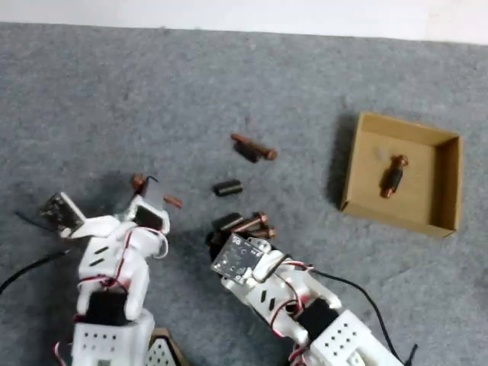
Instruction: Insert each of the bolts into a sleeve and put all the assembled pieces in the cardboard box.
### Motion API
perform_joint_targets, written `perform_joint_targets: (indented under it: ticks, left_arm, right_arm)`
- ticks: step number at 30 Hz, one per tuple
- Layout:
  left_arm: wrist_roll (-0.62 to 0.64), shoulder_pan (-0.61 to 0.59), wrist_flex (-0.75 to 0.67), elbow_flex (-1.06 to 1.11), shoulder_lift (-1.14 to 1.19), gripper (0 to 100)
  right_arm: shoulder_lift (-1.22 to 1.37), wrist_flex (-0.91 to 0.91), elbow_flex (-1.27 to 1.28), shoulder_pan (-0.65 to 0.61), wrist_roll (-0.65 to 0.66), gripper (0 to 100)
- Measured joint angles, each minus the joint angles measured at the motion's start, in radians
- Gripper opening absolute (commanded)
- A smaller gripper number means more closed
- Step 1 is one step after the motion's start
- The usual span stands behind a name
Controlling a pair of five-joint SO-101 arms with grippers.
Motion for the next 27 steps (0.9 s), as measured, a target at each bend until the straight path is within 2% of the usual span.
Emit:
perform_joint_targets:
  ticks: [7,14,18,27]
  left_arm:
    - [0.0,0.072,0.069,-0.028,0.011,0]
    - [0.0,0.207,0.236,-0.17,0.011,0]
    - [0.0,0.262,0.239,-0.201,0.011,0]
    - [0.0,0.272,0.239,-0.209,-0.035,0]
  right_arm:
    - [0.0,0.0,0.0,-0.006,0.0,0.9]
    - [0.0,0.0,0.0,-0.006,0.0,0.6]
    - [0.0,0.0,0.0,-0.006,0.0,0.5]
    - [0.0,0.0,0.0,-0.006,0.0,0.5]
